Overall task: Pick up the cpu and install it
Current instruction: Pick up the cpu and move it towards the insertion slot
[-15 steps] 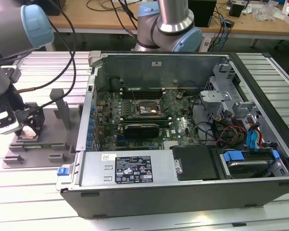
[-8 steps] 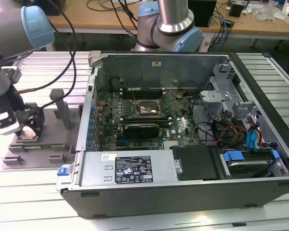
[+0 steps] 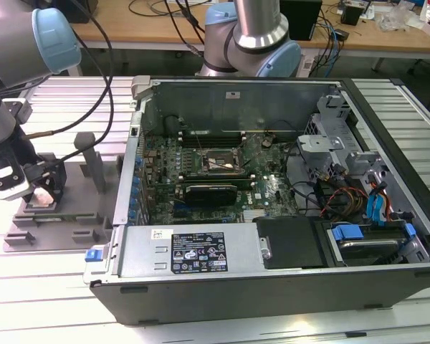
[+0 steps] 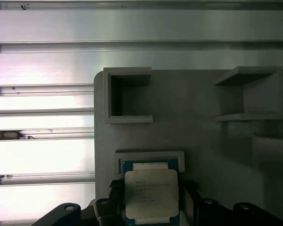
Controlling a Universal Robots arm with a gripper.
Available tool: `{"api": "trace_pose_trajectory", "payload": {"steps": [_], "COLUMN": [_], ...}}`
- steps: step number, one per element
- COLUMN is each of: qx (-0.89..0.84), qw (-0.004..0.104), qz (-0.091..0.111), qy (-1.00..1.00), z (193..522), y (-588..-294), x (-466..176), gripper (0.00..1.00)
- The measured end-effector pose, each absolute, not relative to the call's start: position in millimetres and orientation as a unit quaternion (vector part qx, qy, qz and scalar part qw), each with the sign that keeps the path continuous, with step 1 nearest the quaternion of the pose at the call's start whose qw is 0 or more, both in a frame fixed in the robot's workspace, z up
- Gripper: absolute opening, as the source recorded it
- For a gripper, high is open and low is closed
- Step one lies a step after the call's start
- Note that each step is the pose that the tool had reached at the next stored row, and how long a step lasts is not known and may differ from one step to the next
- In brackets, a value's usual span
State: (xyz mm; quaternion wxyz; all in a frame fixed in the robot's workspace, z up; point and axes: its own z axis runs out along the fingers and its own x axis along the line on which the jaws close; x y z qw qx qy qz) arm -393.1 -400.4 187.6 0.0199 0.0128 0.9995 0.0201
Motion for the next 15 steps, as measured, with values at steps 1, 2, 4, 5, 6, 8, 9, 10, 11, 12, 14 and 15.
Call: {"api": "trace_pose_trajectory", "payload": {"steps": [1, 2, 4, 5, 6, 8, 9, 10, 11, 12, 14, 15], "qx": [0.013, 0.013, 0.013, 0.013, 0.013, 0.013, 0.013, 0.013, 0.013, 0.013, 0.013, 0.013], "qw": [0.020, 0.020, 0.020, 0.020, 0.020, 0.020, 0.020, 0.020, 0.020, 0.020, 0.020, 0.020], "qz": [0.020, 0.020, 0.020, 0.020, 0.020, 0.020, 0.020, 0.020, 0.020, 0.020, 0.020, 0.020], "qy": [1.000, 1.000, 1.000, 1.000, 1.000, 1.000, 1.000, 1.000, 1.000, 1.000, 1.000, 1.000], "z": [187.7, 187.6, 187.6, 187.7, 187.6, 187.6, 187.7, 187.6, 187.6, 187.6, 187.6, 187.6], "y": [-399.5, -398.5, -398.2, -398.1, -398.0, -398.1, -398.4, -398.5, -398.5, -398.5, -398.5, -398.5], "x": [-393.1, -393.1, -393.1, -393.2, -393.8, -395.2, -395.3, -394.7, -394.4, -394.2, -393.9, -393.9], "gripper": [0.60, 0.60, 0.60, 0.60, 0.60, 0.60, 0.60, 0.60, 0.60, 0.60, 0.60, 0.60]}}
